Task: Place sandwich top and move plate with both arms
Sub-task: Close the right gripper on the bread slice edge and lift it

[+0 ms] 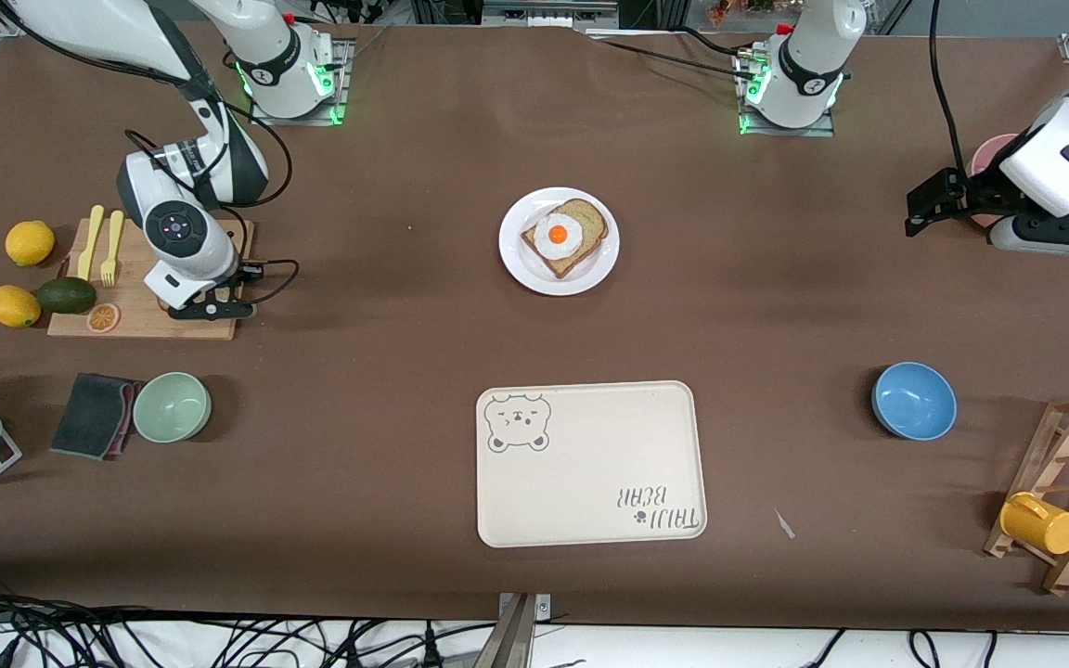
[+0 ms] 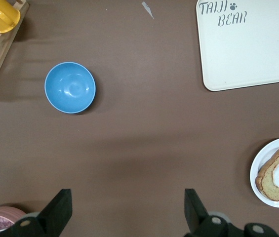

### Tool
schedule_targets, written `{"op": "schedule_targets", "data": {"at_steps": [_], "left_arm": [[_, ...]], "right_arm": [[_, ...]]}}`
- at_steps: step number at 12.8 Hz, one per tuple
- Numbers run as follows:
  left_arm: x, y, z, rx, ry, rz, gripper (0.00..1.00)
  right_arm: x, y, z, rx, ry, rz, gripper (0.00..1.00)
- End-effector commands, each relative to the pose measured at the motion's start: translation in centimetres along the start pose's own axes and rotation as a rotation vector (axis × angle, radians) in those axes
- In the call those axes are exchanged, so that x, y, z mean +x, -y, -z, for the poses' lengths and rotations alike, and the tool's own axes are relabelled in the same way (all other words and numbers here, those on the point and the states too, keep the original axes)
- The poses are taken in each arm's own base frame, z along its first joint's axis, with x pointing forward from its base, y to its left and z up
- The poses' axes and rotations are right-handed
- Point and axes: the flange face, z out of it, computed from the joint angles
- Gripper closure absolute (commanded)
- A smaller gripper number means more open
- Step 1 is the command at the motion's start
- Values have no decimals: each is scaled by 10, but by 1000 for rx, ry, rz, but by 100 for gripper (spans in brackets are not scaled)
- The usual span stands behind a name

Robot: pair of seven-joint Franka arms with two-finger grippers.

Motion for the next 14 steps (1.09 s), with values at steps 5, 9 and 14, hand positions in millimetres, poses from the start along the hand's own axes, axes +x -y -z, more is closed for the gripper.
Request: {"op": "schedule_targets", "data": {"at_steps": [5, 9, 14], "left_arm": [[1, 0, 2, 19, -1, -6, 0], [1, 0, 2, 19, -1, -7, 0], [1, 1, 2, 19, -1, -7, 0]], "right_arm": [[2, -1, 10, -18, 5, -2, 100], [11, 8, 94, -94, 16, 14, 100], [5, 97, 209, -53, 9, 73, 100]]}}
